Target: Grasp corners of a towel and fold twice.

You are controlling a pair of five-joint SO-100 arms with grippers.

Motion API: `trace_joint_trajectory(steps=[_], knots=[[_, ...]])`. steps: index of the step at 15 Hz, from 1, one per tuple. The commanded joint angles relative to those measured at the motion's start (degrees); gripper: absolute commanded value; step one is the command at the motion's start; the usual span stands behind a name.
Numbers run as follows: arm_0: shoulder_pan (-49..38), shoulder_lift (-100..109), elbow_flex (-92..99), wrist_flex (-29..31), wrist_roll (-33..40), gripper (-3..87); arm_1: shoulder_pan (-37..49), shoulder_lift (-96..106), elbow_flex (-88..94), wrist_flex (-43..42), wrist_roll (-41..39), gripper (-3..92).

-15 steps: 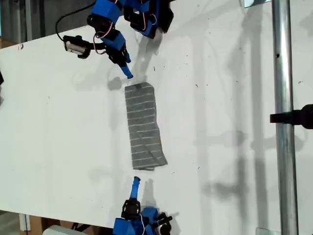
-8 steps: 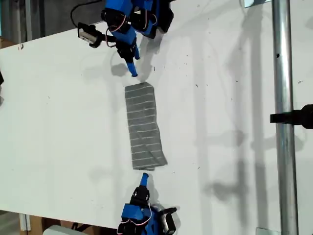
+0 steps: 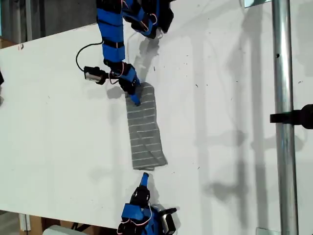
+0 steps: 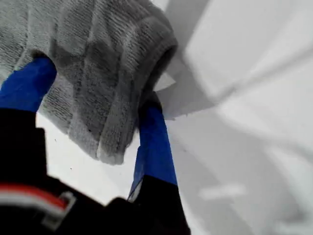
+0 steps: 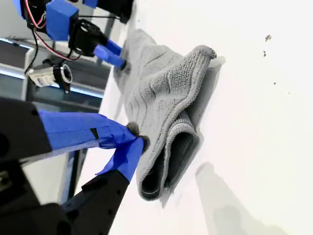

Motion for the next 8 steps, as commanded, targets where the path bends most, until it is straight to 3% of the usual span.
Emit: trace_joint_trajectory(steps=[1,3,5,7,8], knots=[[-0.1,0.4,0.3,-0.9,0.4,-2.6,-3.3,-8.3,-11.5,-6.3,0.3,32.8],[-0.1,0.4,0.3,-0.8,0.6,-2.6,-6.7,-15.5,-21.9,-8.3,-0.7,23.9],[0.1,0.4,0.2,-0.6,0.8,-2.4,-6.3,-13.5,-24.6,-2.5,-1.1,-0.2],[0.4,0.4,0.2,-0.6,0.9,-2.5,-2.8,-7.2,-26.5,24.7,-1.2,-0.2],[0.4,0.4,0.2,-0.6,1.0,-2.5,-2.1,-1.0,-23.1,32.9,-1.3,-0.2]])
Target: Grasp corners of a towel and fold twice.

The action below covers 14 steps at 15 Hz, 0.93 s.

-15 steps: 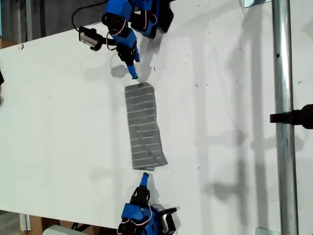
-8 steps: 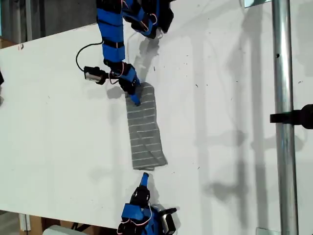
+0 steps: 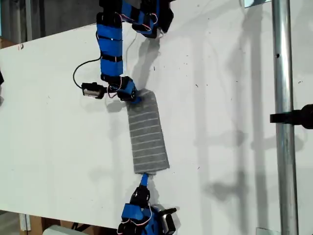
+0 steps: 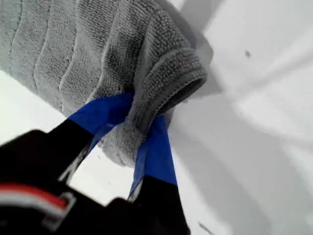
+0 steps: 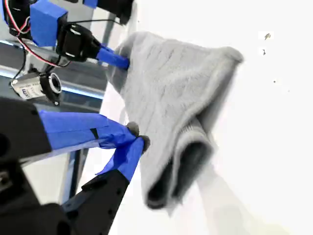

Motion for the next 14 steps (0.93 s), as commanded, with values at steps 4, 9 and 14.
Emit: trace_joint_trajectory(steps=[4,9,14], knots=[[0.3,0.4,0.1,-0.9,0.6,-2.6,1.8,25.8,2.9,44.9,4.0,-0.2],[0.4,0.4,0.0,-0.7,0.7,-2.6,-6.5,25.1,-5.8,19.0,-3.4,-0.2],[0.5,0.4,0.0,-0.7,0.7,-2.6,-6.6,15.2,-12.3,-0.5,-7.6,-0.2]])
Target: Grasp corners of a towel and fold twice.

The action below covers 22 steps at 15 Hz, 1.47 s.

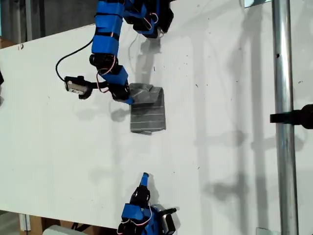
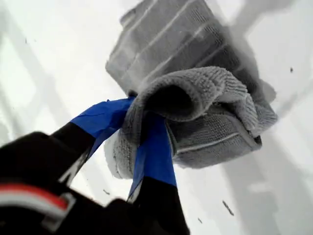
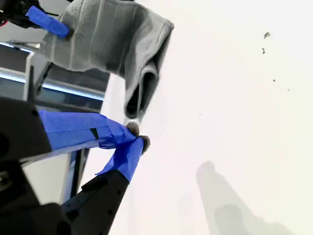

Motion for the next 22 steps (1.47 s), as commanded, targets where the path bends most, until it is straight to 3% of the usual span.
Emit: trace_joint_trajectory(steps=[1,2,3,4,5,6,7,8,11,14,16,20,21,22], knots=[[0.5,0.4,0.0,-0.7,0.2,-2.6,0.1,-3.8,-3.7,-7.6,-0.4,-0.2],[0.5,0.4,0.0,-0.6,0.2,-2.6,0.1,-6.4,-3.6,-10.6,-0.9,0.1],[0.5,0.4,0.0,-0.6,0.2,-2.6,-0.5,-7.0,-3.0,-15.6,-3.3,14.0],[0.5,0.4,0.0,-0.6,0.2,-2.6,-1.6,-4.3,0.4,-25.0,-5.6,36.6],[0.5,0.4,0.0,-0.6,0.2,-2.6,-2.5,1.3,6.4,-37.1,-9.4,40.4],[0.5,0.4,0.0,-0.6,0.2,-2.6,-1.9,5.8,10.1,-43.2,-10.0,36.7],[0.5,0.4,0.0,-0.7,0.2,-2.6,-0.4,9.2,12.0,-43.5,-10.1,35.9],[0.5,0.4,0.0,-0.7,0.2,-2.5,0.9,12.7,14.5,-43.0,-10.1,28.5],[0.8,0.4,0.0,-0.6,0.1,-2.6,7.2,31.7,27.7,-27.4,-7.1,-0.2],[1.7,0.4,-0.1,-1.3,-1.0,1.1,8.4,66.6,48.0,-5.4,4.6,-0.2],[2.4,0.4,0.3,-2.5,-2.5,6.5,6.2,80.5,52.8,7.8,7.6,-0.2],[4.0,0.4,0.4,-0.5,-13.7,6.9,3.4,86.7,61.1,13.9,12.4,-0.2],[4.2,0.4,1.0,0.4,-21.0,6.9,3.3,86.7,64.0,14.3,12.7,-0.2],[4.0,0.3,1.1,6.3,-33.6,6.9,2.4,86.8,66.5,14.5,15.0,2.2]])
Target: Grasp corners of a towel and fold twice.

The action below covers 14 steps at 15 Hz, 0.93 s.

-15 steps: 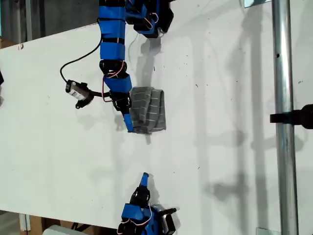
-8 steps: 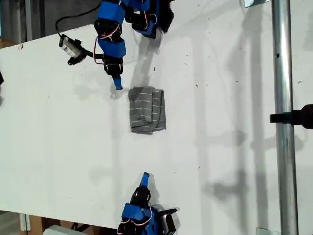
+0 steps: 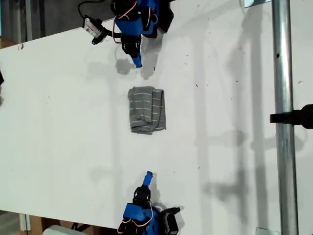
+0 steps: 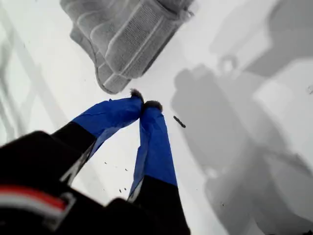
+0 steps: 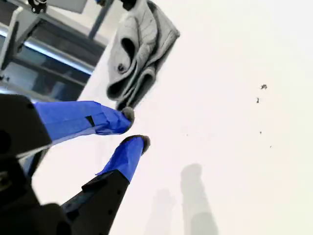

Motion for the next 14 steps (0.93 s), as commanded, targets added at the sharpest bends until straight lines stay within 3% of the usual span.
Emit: trace_joint_trajectory(steps=[1,2,7,14], knots=[[-0.3,-0.7,0.6,9.7,-20.9,6.9,-1.8,0.4,1.1,2.4,3.0,3.8],[0.0,0.2,0.6,9.7,-4.2,7.0,-1.0,0.4,1.1,3.8,3.3,4.2],[-0.1,0.2,0.6,9.7,14.8,6.9,0.2,0.4,1.1,7.6,3.3,4.3],[-0.1,0.2,0.6,9.7,14.9,6.9,-0.1,0.4,1.1,7.6,3.3,4.3]])
